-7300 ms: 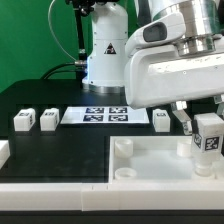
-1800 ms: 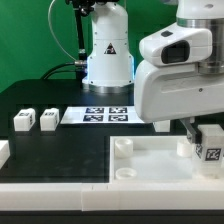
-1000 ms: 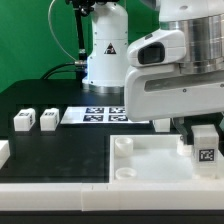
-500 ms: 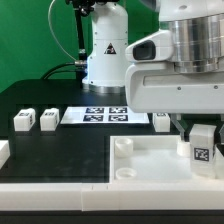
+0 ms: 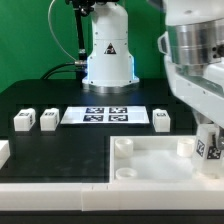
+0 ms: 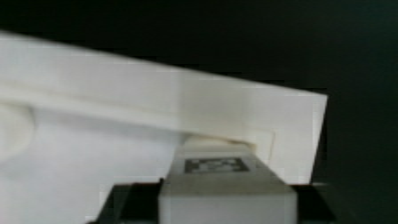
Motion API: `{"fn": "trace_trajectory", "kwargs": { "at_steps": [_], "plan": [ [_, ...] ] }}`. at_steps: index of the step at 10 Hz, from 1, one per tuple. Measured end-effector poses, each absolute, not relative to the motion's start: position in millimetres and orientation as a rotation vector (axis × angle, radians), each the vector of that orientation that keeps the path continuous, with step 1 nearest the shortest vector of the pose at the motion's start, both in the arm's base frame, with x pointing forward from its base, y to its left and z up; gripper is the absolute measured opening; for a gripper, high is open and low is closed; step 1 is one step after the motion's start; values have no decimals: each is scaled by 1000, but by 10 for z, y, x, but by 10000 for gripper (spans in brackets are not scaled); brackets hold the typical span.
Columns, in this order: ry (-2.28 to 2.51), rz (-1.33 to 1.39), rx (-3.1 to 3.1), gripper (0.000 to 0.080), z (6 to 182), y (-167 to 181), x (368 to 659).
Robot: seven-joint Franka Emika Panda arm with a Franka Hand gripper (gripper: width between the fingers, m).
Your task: Assemble one leg
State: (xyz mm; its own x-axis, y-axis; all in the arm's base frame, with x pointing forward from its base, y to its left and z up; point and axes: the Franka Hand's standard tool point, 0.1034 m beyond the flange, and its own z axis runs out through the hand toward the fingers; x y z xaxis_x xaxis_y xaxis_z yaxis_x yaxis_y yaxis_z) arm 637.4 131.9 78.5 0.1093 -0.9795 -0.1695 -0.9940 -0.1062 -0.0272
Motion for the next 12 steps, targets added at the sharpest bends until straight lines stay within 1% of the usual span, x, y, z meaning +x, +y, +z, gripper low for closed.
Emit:
{"fn": "trace_trajectory", "kwargs": {
  "at_steps": [2,3,4,5,7,11,12],
  "plan": [
    [1965,160,-2269,305,781,1312,6373],
    [1842,152,-2369,479,778,1299,6368],
    [1607,153,-2538,616,769,1248,6342],
    [1374,147,-2670,616,757,1177,6328],
    [955,113,-2842,648,716,1068,6306],
    [378,70,-2964,649,710,1064,6305],
    [370,70,-2964,649,709,1066,6305]
  ]
}}
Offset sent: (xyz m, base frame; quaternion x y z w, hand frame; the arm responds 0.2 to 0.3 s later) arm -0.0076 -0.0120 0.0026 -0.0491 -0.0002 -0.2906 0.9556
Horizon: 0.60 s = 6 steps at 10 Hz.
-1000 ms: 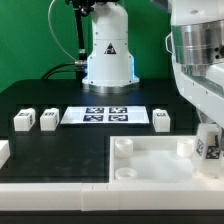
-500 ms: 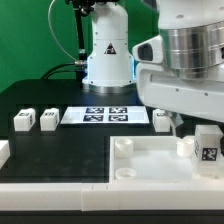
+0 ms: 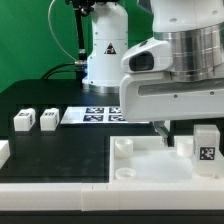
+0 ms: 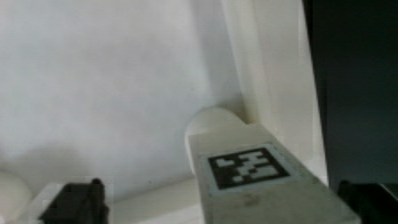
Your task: Assemble one leg
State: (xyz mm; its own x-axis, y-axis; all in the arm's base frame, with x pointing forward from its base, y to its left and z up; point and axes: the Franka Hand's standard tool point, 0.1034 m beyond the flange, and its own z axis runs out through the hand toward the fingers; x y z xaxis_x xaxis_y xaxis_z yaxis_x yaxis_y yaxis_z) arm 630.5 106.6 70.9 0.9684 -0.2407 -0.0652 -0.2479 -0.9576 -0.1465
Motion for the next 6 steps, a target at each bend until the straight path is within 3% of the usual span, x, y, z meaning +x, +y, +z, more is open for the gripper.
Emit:
{"fn": "trace_trajectory", "kwargs": {
  "at_steps": [2,3,4,6],
  "plan": [
    [371,71,-2964,389,705,1067,6303],
    [369,71,-2963,389,706,1079,6302],
    [369,71,-2963,288,704,1078,6302],
    [459,62,-2952,288,701,1108,6341]
  ]
}}
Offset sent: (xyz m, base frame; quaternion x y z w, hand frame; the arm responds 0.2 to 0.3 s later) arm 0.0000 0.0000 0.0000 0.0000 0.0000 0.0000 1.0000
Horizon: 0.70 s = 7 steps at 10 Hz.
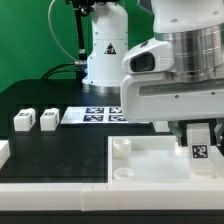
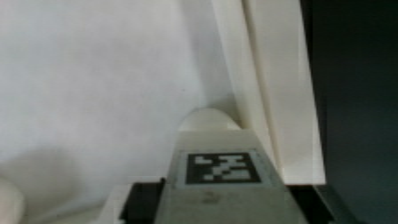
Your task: Assemble one leg
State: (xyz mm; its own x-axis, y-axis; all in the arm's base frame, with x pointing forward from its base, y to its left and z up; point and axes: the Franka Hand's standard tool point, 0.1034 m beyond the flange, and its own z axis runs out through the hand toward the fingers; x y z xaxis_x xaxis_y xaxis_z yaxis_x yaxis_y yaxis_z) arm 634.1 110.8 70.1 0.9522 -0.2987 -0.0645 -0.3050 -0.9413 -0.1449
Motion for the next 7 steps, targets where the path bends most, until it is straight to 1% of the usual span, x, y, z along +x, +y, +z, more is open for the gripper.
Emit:
{"fn": "trace_trajectory", "kwargs": {
  "at_steps": [2,4,7],
  "plan": [
    [717,119,-2905,288,709,1128,6366],
    [1071,86,-2702,291,693,1096,6376],
    [1015,89,-2730,292,691,1117,6348]
  ]
}}
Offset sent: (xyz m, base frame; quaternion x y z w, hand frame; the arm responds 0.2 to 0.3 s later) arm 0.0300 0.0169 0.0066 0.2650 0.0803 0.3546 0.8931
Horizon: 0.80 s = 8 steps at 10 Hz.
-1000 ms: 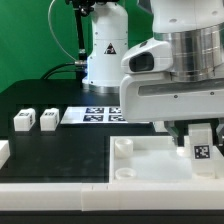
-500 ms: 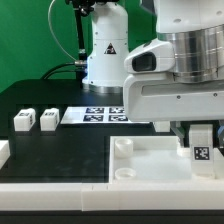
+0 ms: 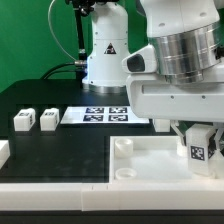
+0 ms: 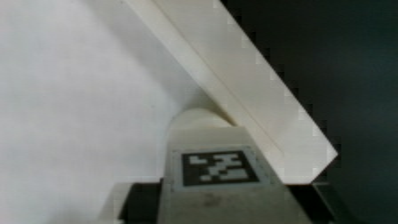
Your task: Assemble one leg
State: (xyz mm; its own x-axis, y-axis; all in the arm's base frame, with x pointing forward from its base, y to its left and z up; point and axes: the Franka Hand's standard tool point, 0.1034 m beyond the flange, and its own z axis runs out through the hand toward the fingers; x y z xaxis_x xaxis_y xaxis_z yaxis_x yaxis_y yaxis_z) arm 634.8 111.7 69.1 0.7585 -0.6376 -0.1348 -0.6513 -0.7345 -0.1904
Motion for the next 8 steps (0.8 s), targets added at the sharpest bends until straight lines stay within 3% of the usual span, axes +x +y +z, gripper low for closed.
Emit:
{"fn": "trace_trajectory", "kwargs": {
  "at_steps": [8],
  "plan": [
    [1658,143,-2367,292,675,1152,6364]
  ]
}}
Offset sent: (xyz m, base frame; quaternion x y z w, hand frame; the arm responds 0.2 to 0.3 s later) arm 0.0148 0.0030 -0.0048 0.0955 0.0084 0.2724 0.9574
